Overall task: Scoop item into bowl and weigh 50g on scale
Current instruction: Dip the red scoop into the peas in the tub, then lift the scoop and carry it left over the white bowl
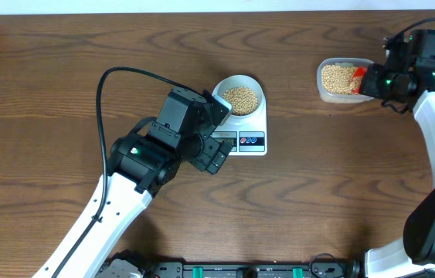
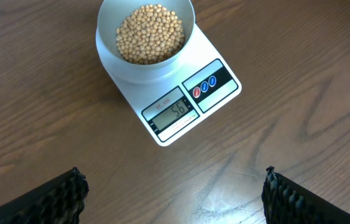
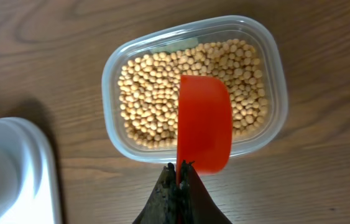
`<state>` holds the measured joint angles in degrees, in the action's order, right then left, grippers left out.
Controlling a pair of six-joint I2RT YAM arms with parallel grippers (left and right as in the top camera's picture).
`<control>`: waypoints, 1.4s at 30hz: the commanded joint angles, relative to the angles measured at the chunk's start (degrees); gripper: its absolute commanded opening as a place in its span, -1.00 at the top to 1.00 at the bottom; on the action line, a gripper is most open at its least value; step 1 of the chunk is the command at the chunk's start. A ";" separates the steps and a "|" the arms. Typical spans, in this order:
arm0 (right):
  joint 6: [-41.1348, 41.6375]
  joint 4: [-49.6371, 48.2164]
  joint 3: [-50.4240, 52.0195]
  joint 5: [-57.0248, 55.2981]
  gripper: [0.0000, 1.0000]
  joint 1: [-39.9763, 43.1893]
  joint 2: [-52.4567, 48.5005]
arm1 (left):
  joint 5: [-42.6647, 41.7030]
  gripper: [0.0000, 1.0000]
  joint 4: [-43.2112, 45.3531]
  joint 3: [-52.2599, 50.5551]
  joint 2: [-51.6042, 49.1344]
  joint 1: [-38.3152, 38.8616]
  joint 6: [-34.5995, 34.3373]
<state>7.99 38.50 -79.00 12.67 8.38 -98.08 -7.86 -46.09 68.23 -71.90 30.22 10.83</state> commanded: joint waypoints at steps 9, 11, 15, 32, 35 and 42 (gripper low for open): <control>-3.87 -1.49 0.04 -18.75 0.98 -7.10 1.44 | -0.68 -0.84 0.02 0.39 -0.33 -0.09 0.94; -3.96 -1.92 0.04 -20.76 0.98 -7.93 1.44 | -0.70 -0.84 0.00 0.39 -0.33 -0.09 0.94; -5.53 -2.45 0.04 -23.39 0.98 -9.05 1.44 | -0.68 -0.84 0.00 0.39 -0.33 -0.09 0.94; -8.20 -4.22 0.04 -20.33 0.98 -11.39 1.49 | -0.70 -0.84 0.00 0.39 -0.33 -0.09 0.94; -11.15 -4.37 0.02 -8.90 0.98 -11.50 2.01 | -0.70 -0.84 0.00 0.39 -0.33 -0.09 0.94; -20.70 -7.54 0.02 -1.57 0.98 -15.02 5.31 | -0.70 -0.84 0.02 0.39 -0.33 -0.09 0.96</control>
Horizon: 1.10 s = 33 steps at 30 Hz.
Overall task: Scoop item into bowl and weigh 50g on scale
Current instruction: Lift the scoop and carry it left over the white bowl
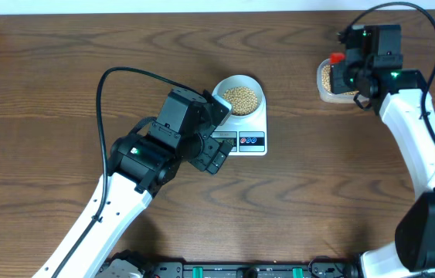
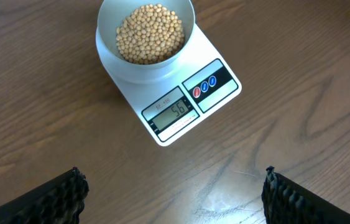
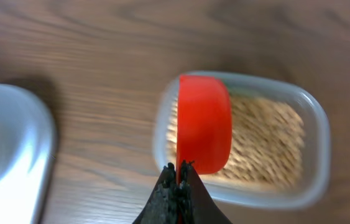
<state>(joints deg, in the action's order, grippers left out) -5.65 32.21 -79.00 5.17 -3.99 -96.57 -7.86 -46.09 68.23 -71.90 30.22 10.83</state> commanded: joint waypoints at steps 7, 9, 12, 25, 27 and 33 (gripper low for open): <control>-11.65 -3.17 0.02 7.63 0.98 -8.41 4.37 | -0.70 -0.84 0.02 0.39 -0.33 -0.09 0.94; -11.76 -3.45 0.02 9.38 0.98 -9.66 4.37 | -0.70 -0.84 0.00 0.39 -0.33 -0.09 0.94; -11.76 -4.09 0.04 11.91 0.98 -11.17 4.33 | -0.68 -0.84 0.02 0.39 -0.33 -0.09 0.94; -12.44 -6.97 0.04 12.37 0.98 -15.15 3.17 | -0.70 -0.84 0.00 0.39 -0.33 -0.09 0.94; -12.46 -6.99 0.04 12.37 0.97 -15.89 2.38 | -0.70 -0.84 0.00 0.39 -0.33 -0.09 0.94; -12.46 -6.99 0.04 12.37 0.98 -18.14 0.20 | -0.70 -0.84 0.02 0.39 -0.33 -0.09 0.94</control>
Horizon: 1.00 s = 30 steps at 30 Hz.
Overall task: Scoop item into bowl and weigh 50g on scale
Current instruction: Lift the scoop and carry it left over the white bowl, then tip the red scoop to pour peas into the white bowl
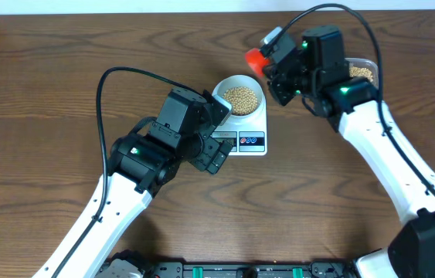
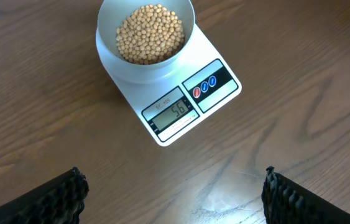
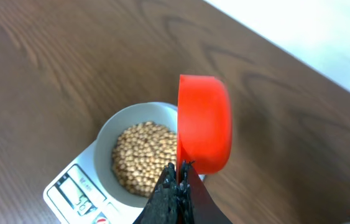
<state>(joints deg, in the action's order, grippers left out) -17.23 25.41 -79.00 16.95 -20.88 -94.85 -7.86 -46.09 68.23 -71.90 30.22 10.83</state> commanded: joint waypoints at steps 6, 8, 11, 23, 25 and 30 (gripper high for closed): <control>-1.09 0.31 0.07 0.57 0.98 -2.82 -3.10 | -0.68 -0.84 0.02 0.39 -0.33 -0.09 0.94; -1.09 0.52 0.07 0.57 0.98 -3.15 -3.58 | -0.70 -0.84 0.02 0.39 -0.33 -0.09 0.94; -1.29 1.09 0.07 0.55 0.97 -3.96 -4.85 | -0.70 -0.84 0.02 0.39 -0.33 -0.09 0.94; -4.76 1.20 0.07 -4.39 0.98 -6.19 -8.72 | -0.70 -0.84 0.02 0.39 -0.33 -0.09 0.94; -5.53 1.29 0.07 -4.61 0.98 -6.21 -9.35 | -0.70 -0.84 0.02 0.39 -0.33 -0.09 0.94; -8.31 1.44 0.07 -4.63 0.98 -6.21 -10.27 | -0.70 -0.84 0.02 0.39 -0.33 -0.09 0.94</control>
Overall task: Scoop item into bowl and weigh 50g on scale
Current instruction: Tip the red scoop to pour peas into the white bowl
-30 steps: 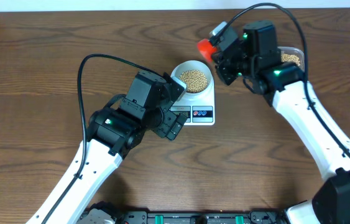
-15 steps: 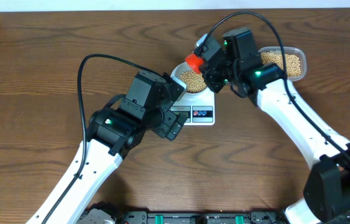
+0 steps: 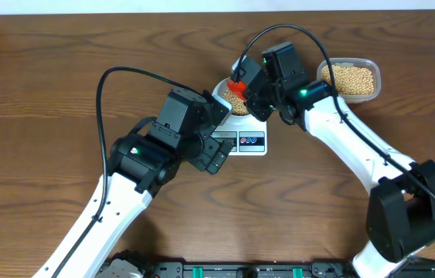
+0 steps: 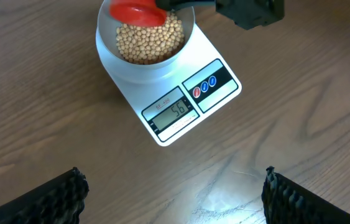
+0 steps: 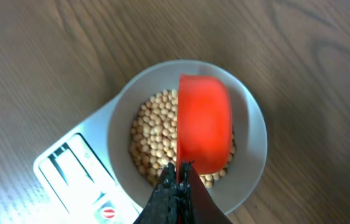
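Note:
A white bowl (image 4: 109, 56) of tan beans (image 5: 156, 140) stands on the white digital scale (image 4: 215, 93), whose display reads 56. My right gripper (image 5: 178, 167) is shut on the handle of a red scoop (image 5: 204, 130), and the scoop hangs over the beans inside the bowl. In the overhead view the scoop (image 3: 236, 89) covers part of the bowl (image 3: 225, 83). My left gripper (image 4: 175, 186) is open, wide apart, over bare table in front of the scale.
A clear plastic tub of beans (image 3: 350, 79) sits at the back right, behind the right arm. The left arm's black cable (image 3: 117, 77) loops over the table to the left of the scale.
My right gripper has moved with the red scoop from beside and above the bowl's right rim to directly over the beans in the bowl. The left arm has not moved.
At first my right gripper held the red scoop over the tub of beans at the back right. Then it was at the tub's left side, then near the bowl, and now it is over the bowl. The scale read 56 throughout.

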`<state>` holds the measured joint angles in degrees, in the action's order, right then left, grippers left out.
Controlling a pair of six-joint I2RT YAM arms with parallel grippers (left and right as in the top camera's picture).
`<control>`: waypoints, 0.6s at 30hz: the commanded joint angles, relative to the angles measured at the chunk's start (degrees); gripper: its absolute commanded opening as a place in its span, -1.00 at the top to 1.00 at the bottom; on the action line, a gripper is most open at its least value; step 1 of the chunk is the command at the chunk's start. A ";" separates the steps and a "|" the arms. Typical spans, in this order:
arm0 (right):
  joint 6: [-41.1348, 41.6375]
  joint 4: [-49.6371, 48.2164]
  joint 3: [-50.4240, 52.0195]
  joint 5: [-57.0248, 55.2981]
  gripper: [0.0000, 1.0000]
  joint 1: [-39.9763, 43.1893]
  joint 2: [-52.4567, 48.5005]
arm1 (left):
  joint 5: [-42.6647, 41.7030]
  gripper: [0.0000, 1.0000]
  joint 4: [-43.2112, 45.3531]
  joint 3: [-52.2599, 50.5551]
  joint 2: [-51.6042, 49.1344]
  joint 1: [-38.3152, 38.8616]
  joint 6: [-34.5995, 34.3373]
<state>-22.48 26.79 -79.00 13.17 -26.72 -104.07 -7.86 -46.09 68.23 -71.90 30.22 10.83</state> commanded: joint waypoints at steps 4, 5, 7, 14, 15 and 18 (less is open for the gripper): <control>-5.42 0.02 0.07 -1.07 0.98 -0.37 -1.05 | -0.70 -0.84 0.02 0.39 -0.33 -0.09 0.94; -5.53 0.04 0.07 -1.09 0.98 -0.37 -1.05 | -0.68 -0.84 0.02 0.39 -0.33 -0.09 0.94; -5.51 0.13 0.07 -1.07 0.98 -0.37 -1.05 | -0.68 -0.84 0.00 0.39 -0.33 -0.09 0.94; -7.96 2.23 0.07 -1.01 0.97 -0.37 -1.05 | -0.70 -0.84 0.02 0.39 -0.33 -0.09 0.94; -8.48 2.60 0.07 -1.03 0.98 -0.37 -1.07 | -0.68 -0.84 0.00 0.39 -0.33 -0.09 0.94; -9.44 3.02 0.07 -0.98 0.98 -0.39 -1.07 | -0.70 -0.84 0.02 0.39 -0.33 -0.09 0.94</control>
<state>-29.28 29.34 -79.00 12.14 -26.72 -105.10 -7.86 -46.09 68.23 -71.90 30.22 10.83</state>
